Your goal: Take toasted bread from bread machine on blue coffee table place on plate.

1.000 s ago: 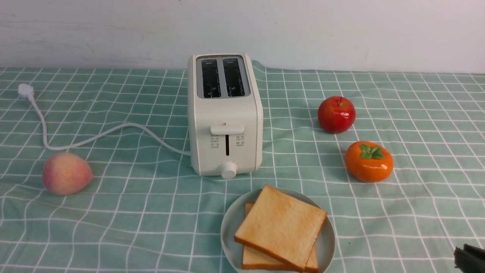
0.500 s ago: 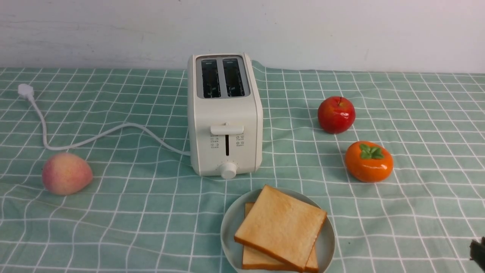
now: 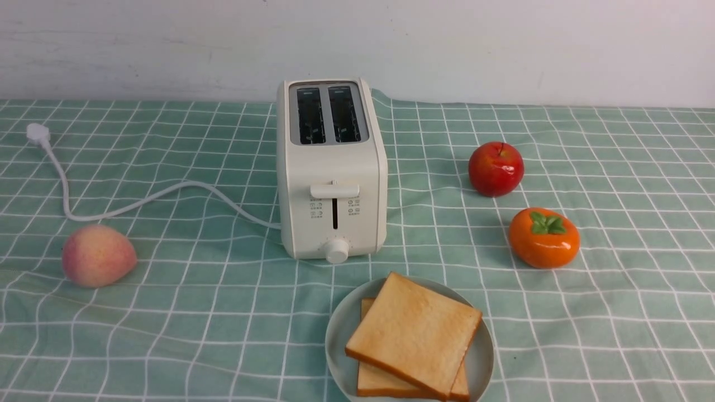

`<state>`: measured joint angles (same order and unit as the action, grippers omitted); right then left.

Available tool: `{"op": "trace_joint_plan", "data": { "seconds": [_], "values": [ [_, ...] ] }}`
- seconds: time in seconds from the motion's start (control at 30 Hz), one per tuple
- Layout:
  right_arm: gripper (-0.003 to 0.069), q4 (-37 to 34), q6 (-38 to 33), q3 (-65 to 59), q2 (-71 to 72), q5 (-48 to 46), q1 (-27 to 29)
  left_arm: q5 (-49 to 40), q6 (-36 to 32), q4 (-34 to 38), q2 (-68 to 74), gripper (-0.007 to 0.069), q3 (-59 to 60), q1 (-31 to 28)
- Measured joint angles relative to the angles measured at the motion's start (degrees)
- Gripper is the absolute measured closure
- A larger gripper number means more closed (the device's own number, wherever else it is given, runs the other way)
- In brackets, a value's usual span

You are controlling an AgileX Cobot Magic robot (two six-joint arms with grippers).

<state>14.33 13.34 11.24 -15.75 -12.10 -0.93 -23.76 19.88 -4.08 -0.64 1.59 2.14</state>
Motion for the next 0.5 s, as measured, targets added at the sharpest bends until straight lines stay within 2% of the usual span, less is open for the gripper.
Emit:
{"op": "trace_joint_plan", "data": {
  "seconds": [0.5],
  "values": [
    [0.0524, 0.0, 0.0, 0.0, 0.3, -0.1, 0.0, 0.0, 0.0, 0.0, 0.0, 0.0575, 0.0, 0.0]
  ]
}}
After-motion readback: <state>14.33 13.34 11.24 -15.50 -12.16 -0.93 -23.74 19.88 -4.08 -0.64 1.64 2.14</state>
